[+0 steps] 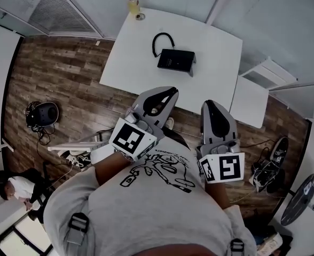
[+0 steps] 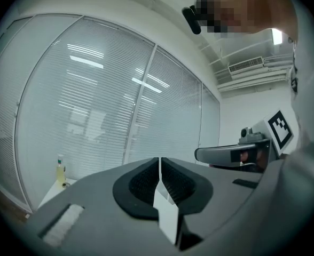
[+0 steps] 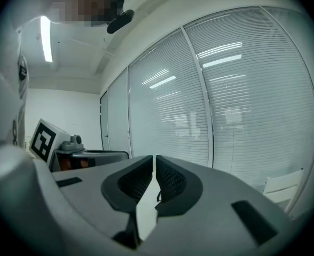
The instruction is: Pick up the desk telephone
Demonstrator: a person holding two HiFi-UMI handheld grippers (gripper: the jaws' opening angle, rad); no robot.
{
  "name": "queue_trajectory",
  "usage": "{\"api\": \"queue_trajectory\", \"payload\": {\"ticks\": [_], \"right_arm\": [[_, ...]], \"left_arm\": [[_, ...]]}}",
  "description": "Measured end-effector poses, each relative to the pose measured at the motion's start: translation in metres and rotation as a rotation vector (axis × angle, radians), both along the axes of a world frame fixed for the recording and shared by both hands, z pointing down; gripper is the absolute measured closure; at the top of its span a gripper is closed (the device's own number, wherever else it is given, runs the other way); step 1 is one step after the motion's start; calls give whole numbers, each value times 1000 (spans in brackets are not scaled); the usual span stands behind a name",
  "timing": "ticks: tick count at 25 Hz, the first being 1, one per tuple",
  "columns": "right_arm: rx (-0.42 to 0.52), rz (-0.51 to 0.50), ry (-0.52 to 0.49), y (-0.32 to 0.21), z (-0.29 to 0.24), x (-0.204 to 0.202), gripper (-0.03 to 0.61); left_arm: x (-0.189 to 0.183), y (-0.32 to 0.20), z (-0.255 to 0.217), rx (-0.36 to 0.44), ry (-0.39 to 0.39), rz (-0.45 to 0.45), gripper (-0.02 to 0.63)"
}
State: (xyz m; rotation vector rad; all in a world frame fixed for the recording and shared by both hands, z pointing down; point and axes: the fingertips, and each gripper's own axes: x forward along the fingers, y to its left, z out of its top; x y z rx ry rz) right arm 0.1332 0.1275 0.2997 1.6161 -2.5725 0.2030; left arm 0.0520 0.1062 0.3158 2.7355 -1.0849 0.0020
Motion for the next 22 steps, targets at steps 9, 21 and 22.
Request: {"api": "queue_trajectory", "payload": {"ticks": [9,21,22], "right_arm": [[-19,-14,-2,-44,6,-1,561],[-28,-40,17,-160,9,-48,561],[-29,-38,20,-170,9,-52,561]], "left_arm": [[-2,-45,4,-8,-5,-17,598],[-44,-156,11,-33,5,-19,598],[-48,-165,12,-35,6,-15,598]]}}
